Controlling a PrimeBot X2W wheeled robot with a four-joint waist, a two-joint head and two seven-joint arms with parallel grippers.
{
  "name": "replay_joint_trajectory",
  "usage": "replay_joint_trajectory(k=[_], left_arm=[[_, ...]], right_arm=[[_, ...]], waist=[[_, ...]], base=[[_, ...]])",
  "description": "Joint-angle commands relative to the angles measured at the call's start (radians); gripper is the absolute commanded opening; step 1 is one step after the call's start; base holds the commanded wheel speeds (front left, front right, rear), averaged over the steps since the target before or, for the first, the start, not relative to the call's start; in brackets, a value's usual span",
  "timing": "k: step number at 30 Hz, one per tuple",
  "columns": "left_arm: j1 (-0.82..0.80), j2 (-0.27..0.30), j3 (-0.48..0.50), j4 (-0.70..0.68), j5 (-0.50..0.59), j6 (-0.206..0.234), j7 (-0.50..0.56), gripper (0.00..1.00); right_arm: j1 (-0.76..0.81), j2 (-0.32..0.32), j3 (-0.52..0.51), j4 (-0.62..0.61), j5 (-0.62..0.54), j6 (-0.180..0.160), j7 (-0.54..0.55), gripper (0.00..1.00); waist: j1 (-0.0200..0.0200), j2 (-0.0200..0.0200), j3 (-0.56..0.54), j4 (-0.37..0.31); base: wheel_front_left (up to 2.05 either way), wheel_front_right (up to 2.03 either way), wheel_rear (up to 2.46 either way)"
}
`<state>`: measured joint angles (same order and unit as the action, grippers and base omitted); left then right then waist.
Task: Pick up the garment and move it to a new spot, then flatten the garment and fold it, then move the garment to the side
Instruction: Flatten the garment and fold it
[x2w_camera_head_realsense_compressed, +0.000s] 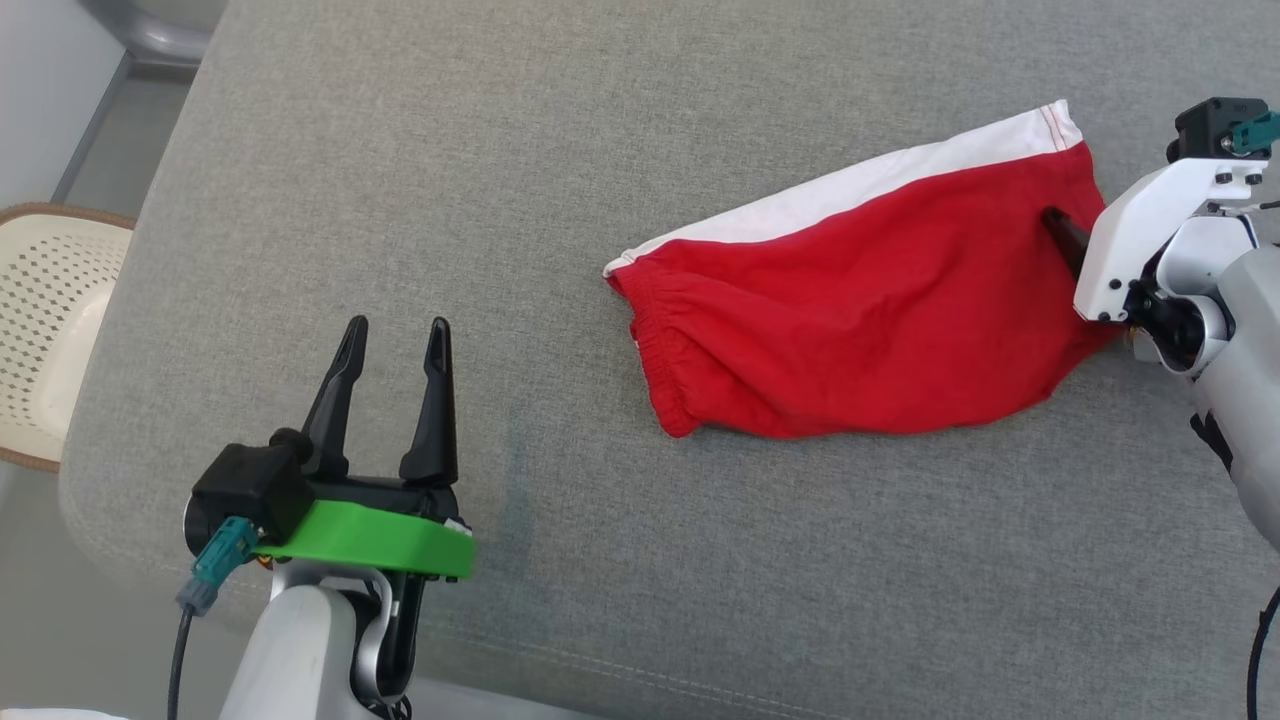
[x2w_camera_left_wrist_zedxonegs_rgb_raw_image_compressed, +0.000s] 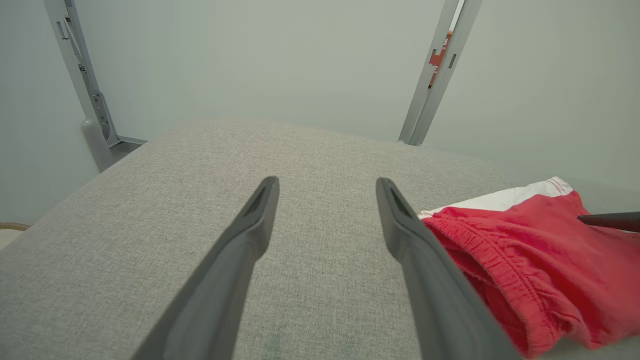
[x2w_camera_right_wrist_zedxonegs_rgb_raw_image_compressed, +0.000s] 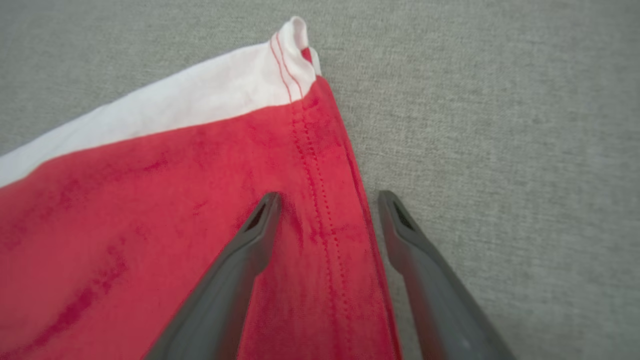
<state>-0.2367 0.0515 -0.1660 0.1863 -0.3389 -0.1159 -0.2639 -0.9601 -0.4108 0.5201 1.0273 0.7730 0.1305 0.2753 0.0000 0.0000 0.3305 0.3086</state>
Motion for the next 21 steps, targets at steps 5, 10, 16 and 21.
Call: replay_joint_trajectory(k=[5, 10, 16, 21], left_arm=[[-0.003, 0.000, -0.004, 0.003, -0.016, -0.007, 0.000, 1.00], [0.001, 0.000, -0.013, 0.025, -0.022, -0.008, 0.000, 1.00], [0.015, 0.000, -0.016, 0.045, -0.016, -0.011, 0.000, 1.00], [0.026, 0.000, -0.020, 0.052, -0.012, -0.013, 0.000, 1.00]], right_arm=[[0.022, 0.045, 0.020, 0.083, -0.047, 0.000, 0.053, 0.08], [0.029, 0.052, 0.028, 0.099, -0.076, 0.000, 0.044, 0.00], [0.020, 0.004, 0.012, 0.116, -0.108, -0.002, -0.003, 0.00], [0.004, -0.043, 0.005, 0.127, -0.148, -0.001, -0.024, 0.00]], waist=[[0.0000, 0.0000, 0.017, 0.020], [0.0000, 0.0000, 0.002, 0.003], [0.0000, 0.0000, -0.041, -0.046], [0.0000, 0.0000, -0.084, -0.088]], base=[[0.00, 0.00, 0.00], [0.00, 0.00, 0.00], [0.00, 0.00, 0.00], [0.00, 0.00, 0.00]])
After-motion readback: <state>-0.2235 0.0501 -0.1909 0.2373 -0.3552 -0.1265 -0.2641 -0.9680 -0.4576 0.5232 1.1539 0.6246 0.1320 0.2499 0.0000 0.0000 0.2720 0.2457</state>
